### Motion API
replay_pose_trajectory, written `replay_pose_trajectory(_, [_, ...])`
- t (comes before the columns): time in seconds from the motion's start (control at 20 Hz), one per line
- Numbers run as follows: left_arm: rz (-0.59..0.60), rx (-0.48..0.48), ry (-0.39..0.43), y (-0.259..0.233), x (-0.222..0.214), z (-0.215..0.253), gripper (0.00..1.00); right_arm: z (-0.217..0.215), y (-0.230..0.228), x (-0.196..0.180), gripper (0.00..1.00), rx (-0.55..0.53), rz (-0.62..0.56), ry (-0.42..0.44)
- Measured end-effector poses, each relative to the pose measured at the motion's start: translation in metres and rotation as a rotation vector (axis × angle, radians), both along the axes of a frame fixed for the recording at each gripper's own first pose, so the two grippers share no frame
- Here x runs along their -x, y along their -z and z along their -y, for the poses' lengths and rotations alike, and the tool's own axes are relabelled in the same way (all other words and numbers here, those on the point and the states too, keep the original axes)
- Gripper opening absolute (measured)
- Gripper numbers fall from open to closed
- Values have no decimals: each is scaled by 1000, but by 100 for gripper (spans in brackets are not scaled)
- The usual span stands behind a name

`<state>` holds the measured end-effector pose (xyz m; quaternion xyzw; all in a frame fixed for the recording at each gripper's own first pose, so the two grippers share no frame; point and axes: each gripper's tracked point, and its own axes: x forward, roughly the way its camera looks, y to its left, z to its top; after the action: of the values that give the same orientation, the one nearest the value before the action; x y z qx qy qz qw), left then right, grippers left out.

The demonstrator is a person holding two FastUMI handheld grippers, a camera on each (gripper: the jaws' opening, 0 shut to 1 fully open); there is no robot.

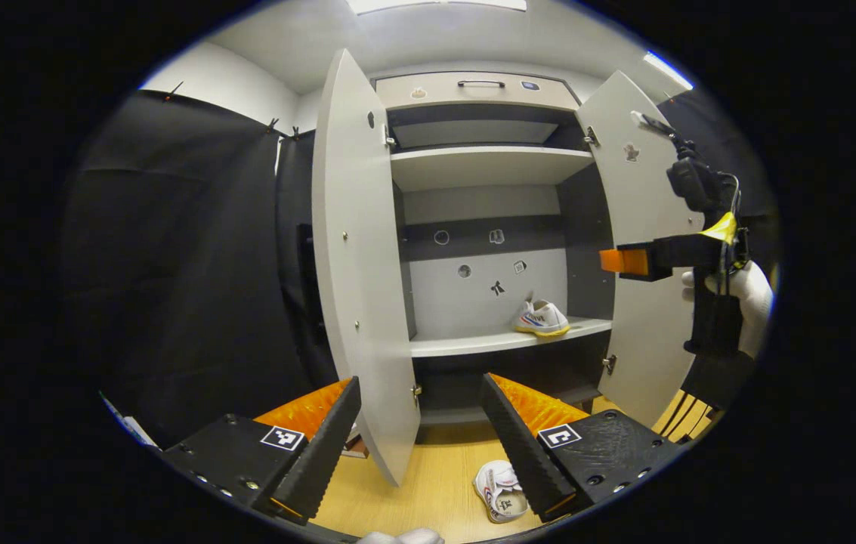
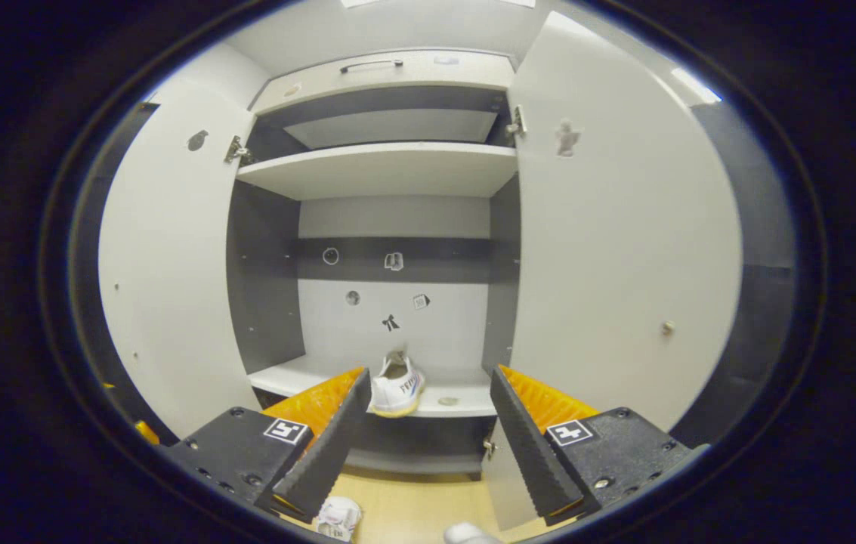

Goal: Grab one shoe with the right hand and put it into the shoe cabinet, grab the other shoe with the left hand and put it into the shoe cabinet; then close the right door with the right hand and the left door with the left hand.

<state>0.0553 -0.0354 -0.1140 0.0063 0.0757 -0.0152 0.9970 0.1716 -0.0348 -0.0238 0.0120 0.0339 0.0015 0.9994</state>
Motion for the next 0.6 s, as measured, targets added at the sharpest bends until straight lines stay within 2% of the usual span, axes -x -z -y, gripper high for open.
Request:
replay_pose_trajectory(0.3, [-157,36,102,109,9,35,96,26,27,84,99,10,8,82])
replay_pose_trajectory(0.6, [-397,30,163,242,27,68,97,42,61,128,100,22,-94,126])
